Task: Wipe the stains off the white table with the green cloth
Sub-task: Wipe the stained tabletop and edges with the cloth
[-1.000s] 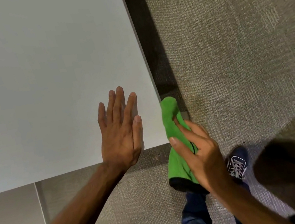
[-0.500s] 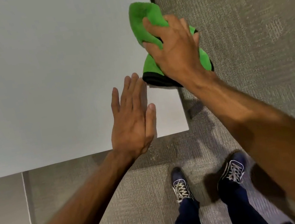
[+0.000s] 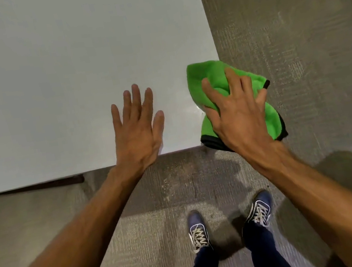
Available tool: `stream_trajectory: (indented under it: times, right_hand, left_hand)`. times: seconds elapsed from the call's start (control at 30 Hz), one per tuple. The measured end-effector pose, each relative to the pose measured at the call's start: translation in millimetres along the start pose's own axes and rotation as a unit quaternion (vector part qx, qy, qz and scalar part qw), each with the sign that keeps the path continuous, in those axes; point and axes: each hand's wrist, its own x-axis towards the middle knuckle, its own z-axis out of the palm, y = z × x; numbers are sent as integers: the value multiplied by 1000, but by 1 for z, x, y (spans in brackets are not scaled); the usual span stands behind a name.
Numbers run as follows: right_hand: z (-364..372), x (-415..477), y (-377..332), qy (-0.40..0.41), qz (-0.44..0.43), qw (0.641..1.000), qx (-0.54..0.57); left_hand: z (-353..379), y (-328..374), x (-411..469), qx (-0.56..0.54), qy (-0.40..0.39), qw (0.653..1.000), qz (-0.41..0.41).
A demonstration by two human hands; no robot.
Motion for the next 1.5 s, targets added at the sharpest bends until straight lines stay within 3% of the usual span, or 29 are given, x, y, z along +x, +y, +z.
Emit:
stream_trajectory:
  times: [0.17,0.33,0.53,0.6,0.67,0.8,0.9,0.97,1.07,1.13,1.2,1.37,1.43,1.5]
  right_hand:
    - [6,-55,-35,-7,-48,994,-96]
    - [2,-24,-25,0,-156,980,-119]
    - [10,57,-56,61,32,993,-99]
    - [15,46,-80,57,-9,993,-100]
    - [21,12,-94,52,-104,988,-101]
    - [18,-45,-74,-3,-216,969,-117]
    - [3,-42,-32,-3,-193,971,-138]
    - [-4,-27,-11,17,-122,984,-131]
    - [-2,-6,-20,55,9,994,-91]
    - [6,0,-41,70,45,992,-97]
    - [11,-8,-62,66,11,993,-99]
    - [5,-46,-70,-18,-187,974,-125]
    - [-12,-50,-62,-58,-184,972,-132]
    - [-31,-53,-53,-72,-128,982,-118]
  left_hand:
    - [-2,-26,-2,12,-1,1000,12]
    - [-2,-45,-6,28,6,999,-23]
    - [-2,-53,-12,30,6,999,-34]
    - [-5,-56,-12,23,3,1000,-18]
    - [-8,-60,-12,22,0,1000,0]
    - [-10,-62,-15,34,2,999,6]
    - [-9,-60,-14,31,-3,1000,-1]
    - [-8,-59,-14,32,-4,999,-3]
    - [-8,-59,-14,35,0,999,-5]
    - [-9,-59,-15,29,0,1000,-6]
    - [-10,-58,-15,25,-9,1000,-8]
    - [-20,-46,-25,-13,-73,997,-29]
    - [-30,-36,-36,-38,-121,992,-25]
    - [-46,-22,-51,-86,-174,980,-38]
